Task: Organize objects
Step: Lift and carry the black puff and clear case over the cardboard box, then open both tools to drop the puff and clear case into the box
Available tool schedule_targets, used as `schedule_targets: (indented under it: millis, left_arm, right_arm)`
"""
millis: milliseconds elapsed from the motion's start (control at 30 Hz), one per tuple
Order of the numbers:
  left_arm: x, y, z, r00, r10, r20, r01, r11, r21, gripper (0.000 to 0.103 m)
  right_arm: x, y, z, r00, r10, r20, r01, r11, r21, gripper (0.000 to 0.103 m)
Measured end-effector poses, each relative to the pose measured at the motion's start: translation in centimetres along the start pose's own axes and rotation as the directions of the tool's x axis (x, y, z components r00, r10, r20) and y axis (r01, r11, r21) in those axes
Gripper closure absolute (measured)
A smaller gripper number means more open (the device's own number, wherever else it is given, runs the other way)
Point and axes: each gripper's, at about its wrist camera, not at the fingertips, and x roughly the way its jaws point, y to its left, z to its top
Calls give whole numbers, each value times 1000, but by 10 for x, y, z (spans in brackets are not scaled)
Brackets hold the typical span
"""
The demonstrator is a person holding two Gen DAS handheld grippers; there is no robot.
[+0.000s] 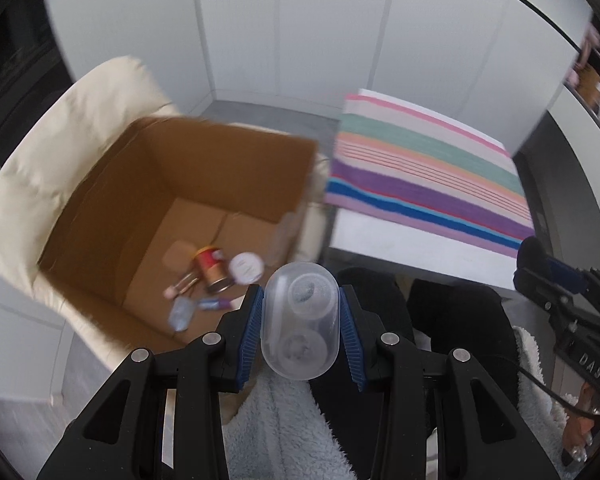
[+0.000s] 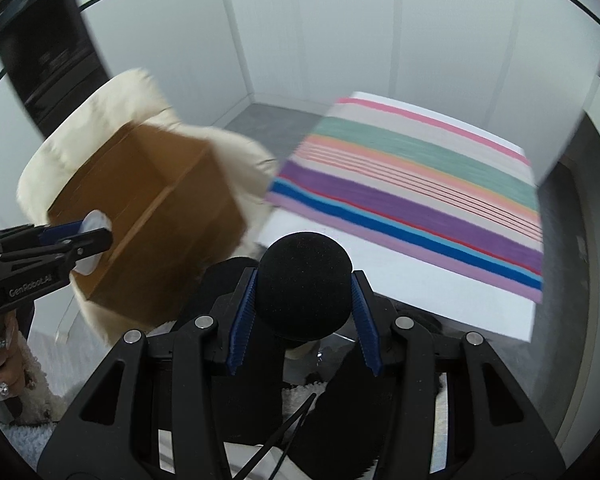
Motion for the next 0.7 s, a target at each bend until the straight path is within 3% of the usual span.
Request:
schedule_targets:
  millis: [233,400,500,700]
  left_arm:
    - [-8,41,-7,999,33,0,-33,995,-99,64]
    - [-6,62,16,997,59,52,-52,990,-135,64]
    - [5,79,41,989,124,87,-108,981,-162,64]
    - [38,115,66,984,172,38,-159,960,-229,64]
  right_arm:
    - [18,53,9,997,66,-28,-69,991,-111,55]
    - [32,92,32,996,85,-15,-86,977,-197,55]
    - [47,119,49,995,96,-7,-95,963,-252,55]
    - [83,168,81,994,109,-14,-107,935,-338,55]
